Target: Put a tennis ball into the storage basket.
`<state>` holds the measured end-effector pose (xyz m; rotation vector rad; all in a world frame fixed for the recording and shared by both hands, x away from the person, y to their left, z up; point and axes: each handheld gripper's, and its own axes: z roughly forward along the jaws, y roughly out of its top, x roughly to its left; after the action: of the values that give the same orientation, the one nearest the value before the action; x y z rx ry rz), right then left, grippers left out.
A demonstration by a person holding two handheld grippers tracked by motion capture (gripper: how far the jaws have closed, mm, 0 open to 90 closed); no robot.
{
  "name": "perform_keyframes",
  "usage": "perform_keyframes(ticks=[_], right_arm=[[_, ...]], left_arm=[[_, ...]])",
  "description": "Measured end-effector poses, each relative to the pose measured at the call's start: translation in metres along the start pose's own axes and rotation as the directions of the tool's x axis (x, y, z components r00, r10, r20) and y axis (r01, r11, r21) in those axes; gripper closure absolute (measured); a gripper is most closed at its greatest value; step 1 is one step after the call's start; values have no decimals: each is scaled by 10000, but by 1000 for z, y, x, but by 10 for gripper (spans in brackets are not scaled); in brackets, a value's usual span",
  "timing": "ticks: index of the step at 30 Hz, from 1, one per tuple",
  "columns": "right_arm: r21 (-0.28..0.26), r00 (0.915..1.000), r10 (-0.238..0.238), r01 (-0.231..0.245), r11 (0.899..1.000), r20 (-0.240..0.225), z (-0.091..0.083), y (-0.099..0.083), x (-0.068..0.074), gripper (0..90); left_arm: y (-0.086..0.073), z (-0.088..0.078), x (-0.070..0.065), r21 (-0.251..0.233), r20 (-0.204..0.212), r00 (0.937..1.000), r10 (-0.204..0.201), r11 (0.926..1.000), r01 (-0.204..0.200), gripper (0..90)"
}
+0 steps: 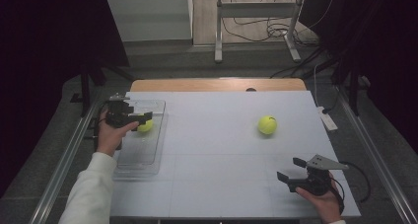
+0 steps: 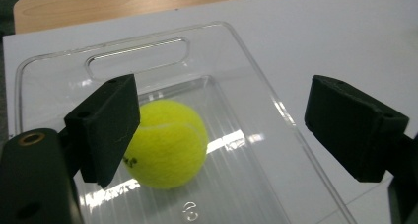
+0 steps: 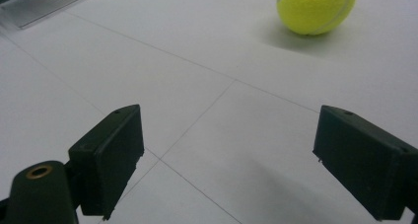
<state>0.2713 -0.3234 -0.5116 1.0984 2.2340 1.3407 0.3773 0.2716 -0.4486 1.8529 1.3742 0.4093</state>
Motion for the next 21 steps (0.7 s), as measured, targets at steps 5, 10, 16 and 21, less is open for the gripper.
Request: perform_keyframes(ticks=[5, 10, 16, 21], right_arm=[[-47, 10000, 38, -38, 10000, 36, -3, -1, 0, 120], [-100, 9999, 86, -84, 9999, 110, -7, -2, 0, 120], [-143, 9999, 113, -112, 9998, 80, -7, -3, -2, 120], [-120, 10000, 41, -40, 9999, 59, -6, -2, -2, 120]], left_arm=[[0, -4, -13, -124, 371, 9988, 324, 9994, -320, 147], [-2, -6, -25, -272, 784, 9957, 504, 9985, -484, 145], [-10, -10, -43, -386, 1237, 9890, 817, 9962, -774, 143], [-14, -13, -50, -492, 1347, 9874, 832, 9958, -772, 144]])
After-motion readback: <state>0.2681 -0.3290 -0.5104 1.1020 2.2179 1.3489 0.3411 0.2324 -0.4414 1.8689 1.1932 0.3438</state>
